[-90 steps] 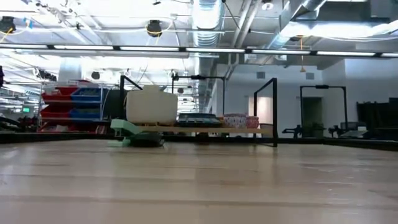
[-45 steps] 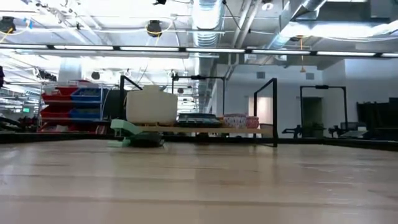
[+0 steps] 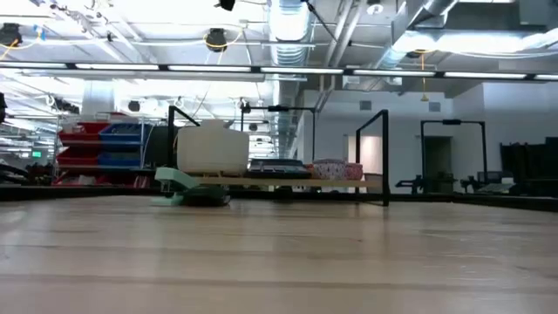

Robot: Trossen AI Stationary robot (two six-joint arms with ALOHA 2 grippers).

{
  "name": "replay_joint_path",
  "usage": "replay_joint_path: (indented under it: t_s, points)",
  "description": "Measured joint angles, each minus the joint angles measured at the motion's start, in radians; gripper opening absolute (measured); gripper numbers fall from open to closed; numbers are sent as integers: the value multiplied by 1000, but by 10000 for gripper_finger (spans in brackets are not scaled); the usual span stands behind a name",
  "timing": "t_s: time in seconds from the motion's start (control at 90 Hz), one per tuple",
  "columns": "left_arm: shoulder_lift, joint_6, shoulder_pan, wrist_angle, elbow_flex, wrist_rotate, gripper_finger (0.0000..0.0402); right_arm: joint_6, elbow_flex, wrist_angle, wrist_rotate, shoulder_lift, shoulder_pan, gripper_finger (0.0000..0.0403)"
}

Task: Stock shelves
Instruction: Put the black scissors into the white pen organizer on the shelf

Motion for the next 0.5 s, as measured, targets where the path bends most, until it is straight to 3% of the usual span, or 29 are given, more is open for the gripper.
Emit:
replay_joint_path:
  t_s: [0.2,0.5]
  points:
    - [0,13,-7,-1,0,-5,11,-6,0,-1,-10,0,2,61]
    - [-24,107,-26,-1,0,-24,9,-185,0,78,-22,-41,18,108]
